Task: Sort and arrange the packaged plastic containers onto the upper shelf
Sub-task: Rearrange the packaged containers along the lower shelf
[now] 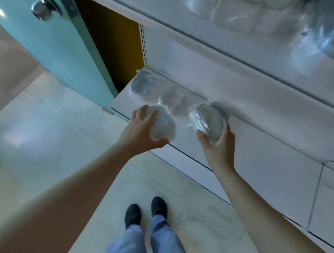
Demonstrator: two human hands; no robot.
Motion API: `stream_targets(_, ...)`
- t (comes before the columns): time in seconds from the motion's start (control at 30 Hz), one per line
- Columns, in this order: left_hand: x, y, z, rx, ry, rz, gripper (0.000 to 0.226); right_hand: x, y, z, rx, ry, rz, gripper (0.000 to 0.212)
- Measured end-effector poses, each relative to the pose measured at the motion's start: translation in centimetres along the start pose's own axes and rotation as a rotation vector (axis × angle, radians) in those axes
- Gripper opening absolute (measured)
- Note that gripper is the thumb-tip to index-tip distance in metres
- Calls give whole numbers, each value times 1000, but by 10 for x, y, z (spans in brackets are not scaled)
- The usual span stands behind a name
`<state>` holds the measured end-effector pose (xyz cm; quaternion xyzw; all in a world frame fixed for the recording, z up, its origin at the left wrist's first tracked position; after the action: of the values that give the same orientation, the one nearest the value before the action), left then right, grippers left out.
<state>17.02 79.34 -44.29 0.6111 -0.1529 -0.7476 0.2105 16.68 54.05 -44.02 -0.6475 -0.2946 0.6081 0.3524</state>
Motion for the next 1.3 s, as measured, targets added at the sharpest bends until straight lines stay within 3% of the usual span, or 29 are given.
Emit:
stream_targets(0.33, 48, -6, -158, 344, -31, -198, 117, 55, 48, 6, 106, 165, -6, 85)
stream_targets(0.47, 53, -13, -188, 495, -97, -341, 115, 67, 56, 15, 126, 197, -18, 89)
stream_targets(0.67, 51, -38, -208, 555, -101, -470, 100, 86, 47, 13, 125, 245, -33, 91)
stream_targets(0.9, 60, -30, -204, 487, -148, -443, 91, 65, 49, 7, 166, 424, 24, 91)
stream_targets(0.97, 64, -13, -194, 454, -107, -432, 93, 37, 63, 4, 175, 506, 104, 92)
stream_targets(1.07, 74, 28, -158, 553, -3, -241, 80, -5, 100, 1, 240, 574, 252, 91)
stream_targets(1.2, 129, 79, -100, 679, -101, -239, 70, -31, 157, 7, 370, 551, 343, 91)
stream_targets(1.3, 172, 90, -81, 623, -185, -308, 70, -36, 199, 11, 417, 497, 374, 87)
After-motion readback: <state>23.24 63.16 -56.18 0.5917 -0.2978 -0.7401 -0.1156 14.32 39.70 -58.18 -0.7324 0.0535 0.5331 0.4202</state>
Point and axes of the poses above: each hand's wrist, its own z-axis away from the middle knuckle, its own x-axis out of the palm, y = z × x, the point moved 6 cm from there along -z, towards the middle knuckle, and after that the axes turned 11 degrees about -x, right-handed, at the moved point
